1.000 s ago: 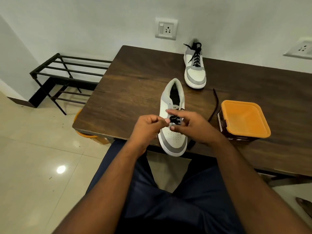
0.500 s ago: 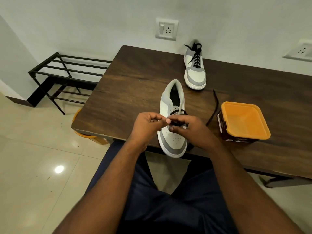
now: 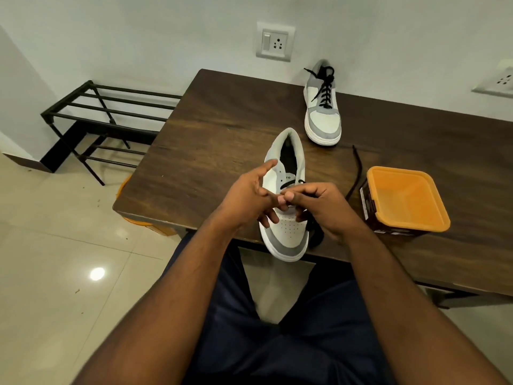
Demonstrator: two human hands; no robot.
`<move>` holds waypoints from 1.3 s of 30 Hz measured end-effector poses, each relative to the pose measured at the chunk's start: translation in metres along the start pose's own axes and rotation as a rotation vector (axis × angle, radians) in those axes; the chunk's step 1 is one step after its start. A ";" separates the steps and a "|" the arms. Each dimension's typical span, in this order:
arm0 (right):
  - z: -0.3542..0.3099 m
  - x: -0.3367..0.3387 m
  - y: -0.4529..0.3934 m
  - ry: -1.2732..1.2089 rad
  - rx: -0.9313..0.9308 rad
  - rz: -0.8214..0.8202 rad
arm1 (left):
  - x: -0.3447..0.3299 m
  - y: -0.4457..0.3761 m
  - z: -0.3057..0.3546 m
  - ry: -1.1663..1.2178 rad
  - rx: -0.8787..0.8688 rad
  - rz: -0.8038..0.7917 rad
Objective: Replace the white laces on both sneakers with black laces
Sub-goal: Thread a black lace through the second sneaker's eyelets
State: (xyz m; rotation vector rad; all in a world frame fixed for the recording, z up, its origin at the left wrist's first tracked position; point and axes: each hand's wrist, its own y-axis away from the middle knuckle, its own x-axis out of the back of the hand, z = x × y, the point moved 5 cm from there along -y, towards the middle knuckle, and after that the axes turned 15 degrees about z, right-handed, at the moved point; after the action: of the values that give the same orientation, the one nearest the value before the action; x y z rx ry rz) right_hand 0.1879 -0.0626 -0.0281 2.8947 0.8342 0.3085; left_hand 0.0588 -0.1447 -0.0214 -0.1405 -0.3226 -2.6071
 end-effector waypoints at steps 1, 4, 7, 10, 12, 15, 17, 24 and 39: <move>0.002 0.003 -0.003 -0.009 -0.028 0.012 | 0.000 -0.004 0.001 -0.026 -0.032 -0.011; 0.006 0.006 -0.010 -0.062 -0.120 -0.045 | 0.001 -0.013 0.005 -0.077 -0.106 -0.016; 0.005 0.005 -0.016 -0.105 -0.121 -0.006 | -0.001 -0.020 0.007 -0.092 -0.113 0.013; 0.005 0.014 -0.028 -0.161 -0.132 0.218 | -0.001 -0.036 0.002 -0.108 -0.147 0.065; 0.005 0.016 -0.033 -0.165 -0.129 0.295 | -0.001 -0.051 -0.003 -0.268 -0.259 0.091; 0.005 0.010 -0.035 -0.174 -0.112 0.352 | -0.006 -0.065 -0.006 -0.469 -0.356 0.074; 0.006 0.006 -0.035 -0.229 -0.131 0.377 | -0.005 -0.072 -0.007 -0.442 -0.352 0.088; 0.015 0.000 -0.039 -0.081 -0.090 0.453 | 0.002 -0.080 -0.019 -0.352 -0.323 0.101; 0.011 -0.012 -0.060 0.426 0.149 0.301 | 0.004 -0.079 -0.040 -0.037 -0.309 0.128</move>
State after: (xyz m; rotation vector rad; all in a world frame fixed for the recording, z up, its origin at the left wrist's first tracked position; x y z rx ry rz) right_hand 0.1495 -0.0195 -0.0506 3.1423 0.4755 0.9564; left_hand 0.0141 -0.0903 -0.0754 -0.3053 0.0777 -2.5122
